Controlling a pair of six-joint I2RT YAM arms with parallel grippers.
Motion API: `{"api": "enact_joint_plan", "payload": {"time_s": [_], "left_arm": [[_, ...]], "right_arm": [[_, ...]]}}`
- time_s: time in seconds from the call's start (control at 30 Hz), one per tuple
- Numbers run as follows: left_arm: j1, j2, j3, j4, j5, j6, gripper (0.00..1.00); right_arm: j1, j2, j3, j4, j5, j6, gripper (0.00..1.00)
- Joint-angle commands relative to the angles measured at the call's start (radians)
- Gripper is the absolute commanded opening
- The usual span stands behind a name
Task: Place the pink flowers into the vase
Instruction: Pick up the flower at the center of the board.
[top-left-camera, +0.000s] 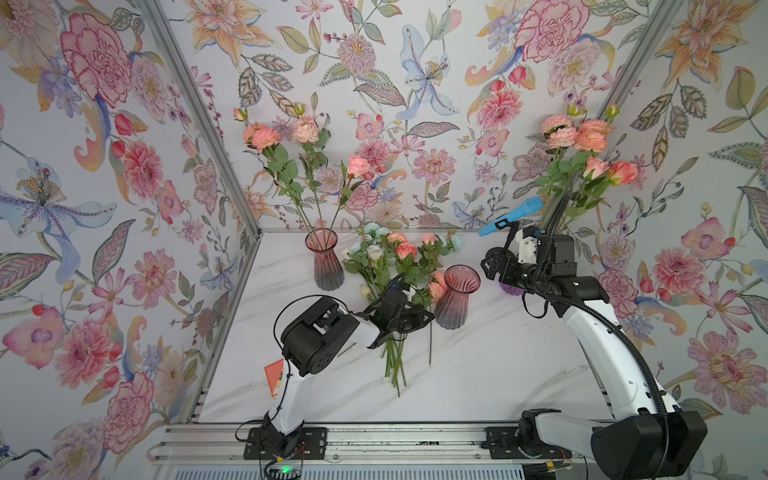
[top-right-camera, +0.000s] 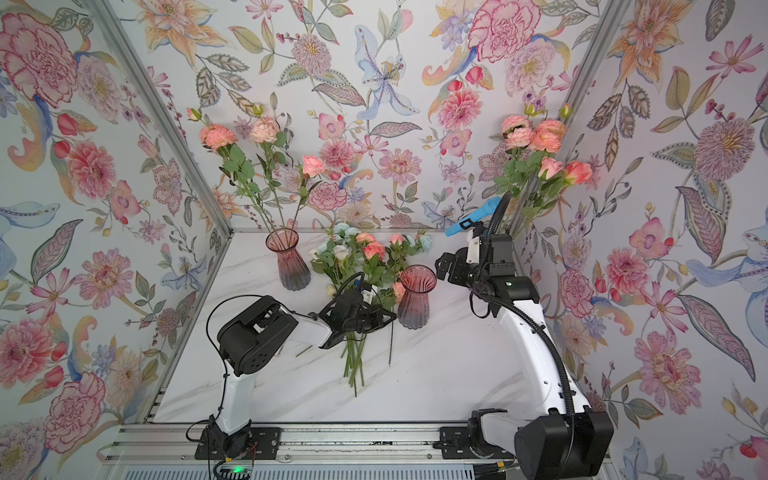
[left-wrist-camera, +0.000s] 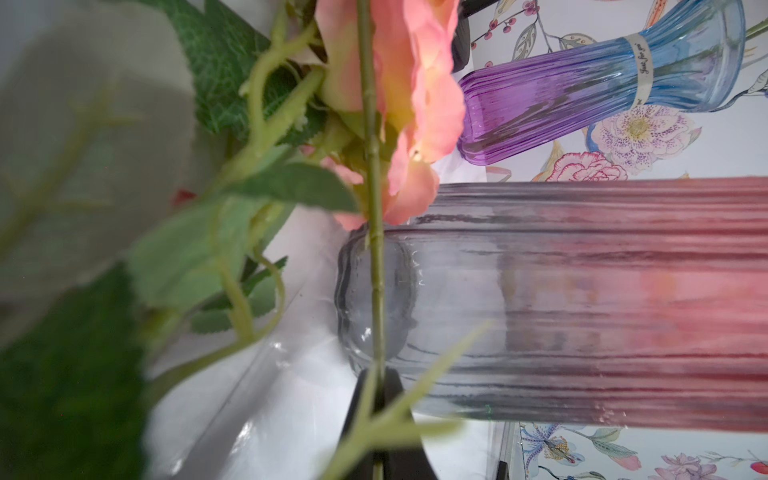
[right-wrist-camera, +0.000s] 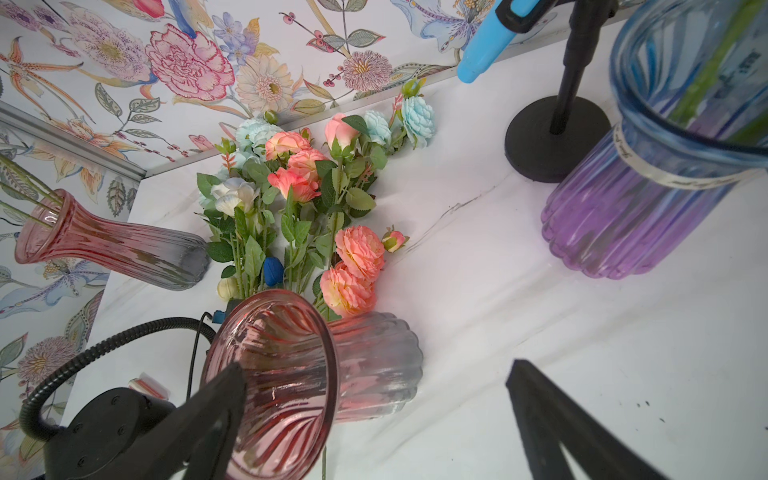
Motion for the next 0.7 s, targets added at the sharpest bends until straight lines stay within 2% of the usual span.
{"api": "enact_joint_plan", "payload": {"time_s": [0.0, 0.37, 0.67], "left_arm": [[-0.009, 0.003, 0.020, 0.003, -0.010, 0.031, 0.00], [0.019, -0.081, 0.051, -0.179, -0.078, 0.202, 0.00], [0.051, -0.184, 0.085, -0.261, -0.151, 0.376, 0.00]], "right_arm": [[-0.005, -0.002, -0.011, 0.008, -0.010, 0.005, 0.99], [-0.005, -0.020, -0.024, 0.018, -0.021, 0.008, 0.99], [0.012, 0.013, 0.050, 0.020, -0.049, 0.028, 0.99]]}}
